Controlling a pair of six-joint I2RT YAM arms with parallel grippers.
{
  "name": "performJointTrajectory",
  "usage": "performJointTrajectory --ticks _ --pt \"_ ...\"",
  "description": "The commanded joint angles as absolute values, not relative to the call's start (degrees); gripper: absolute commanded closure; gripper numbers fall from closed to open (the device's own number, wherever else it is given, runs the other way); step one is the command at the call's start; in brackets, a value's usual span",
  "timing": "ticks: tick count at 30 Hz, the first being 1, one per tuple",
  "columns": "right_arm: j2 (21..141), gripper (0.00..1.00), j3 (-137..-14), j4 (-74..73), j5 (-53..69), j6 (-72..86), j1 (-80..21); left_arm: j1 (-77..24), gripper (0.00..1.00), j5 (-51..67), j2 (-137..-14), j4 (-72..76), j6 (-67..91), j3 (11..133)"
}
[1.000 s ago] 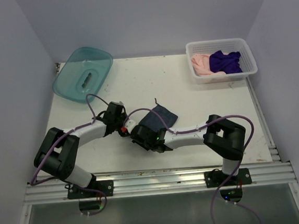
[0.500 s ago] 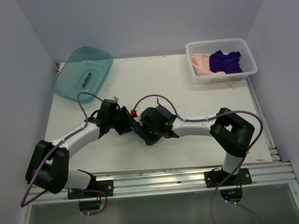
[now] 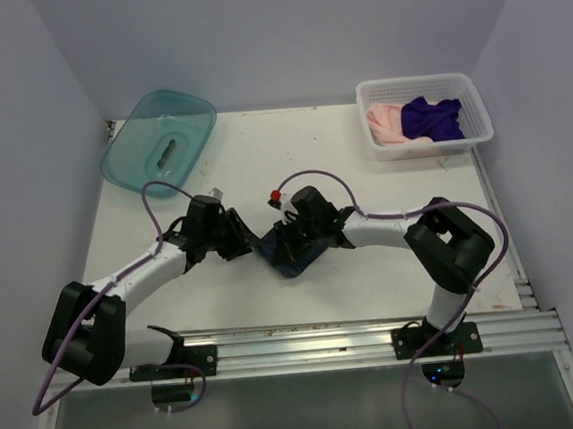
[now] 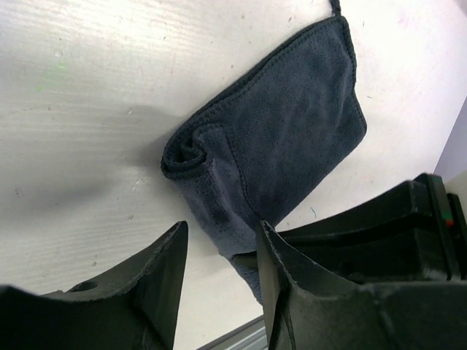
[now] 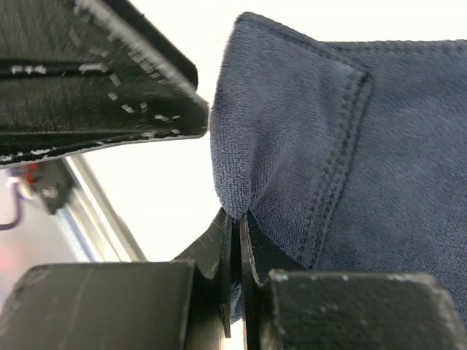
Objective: Roll the towels
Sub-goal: Roll the towel
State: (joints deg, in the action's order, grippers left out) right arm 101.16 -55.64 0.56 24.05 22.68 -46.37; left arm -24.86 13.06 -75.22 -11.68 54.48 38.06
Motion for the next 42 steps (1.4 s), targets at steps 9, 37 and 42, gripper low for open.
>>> performJointTrajectory --ticks 9,37,42 --pt "105.38 1.00 -50.19 16.70 39.90 37.52 -39.29 -25.31 0.58 16.43 -76.72 -3.69 53.88 38.32" --pt "109.08 0.85 -47.28 18.57 42.55 40.79 -34.54 -27.16 0.62 17.31 -96.58 1.85 52.82 47.37" --pt "100.30 0.56 -45.88 9.86 33.18 35.09 -34.89 -27.25 0.64 16.70 -98.88 0.27 53.17 47.55"
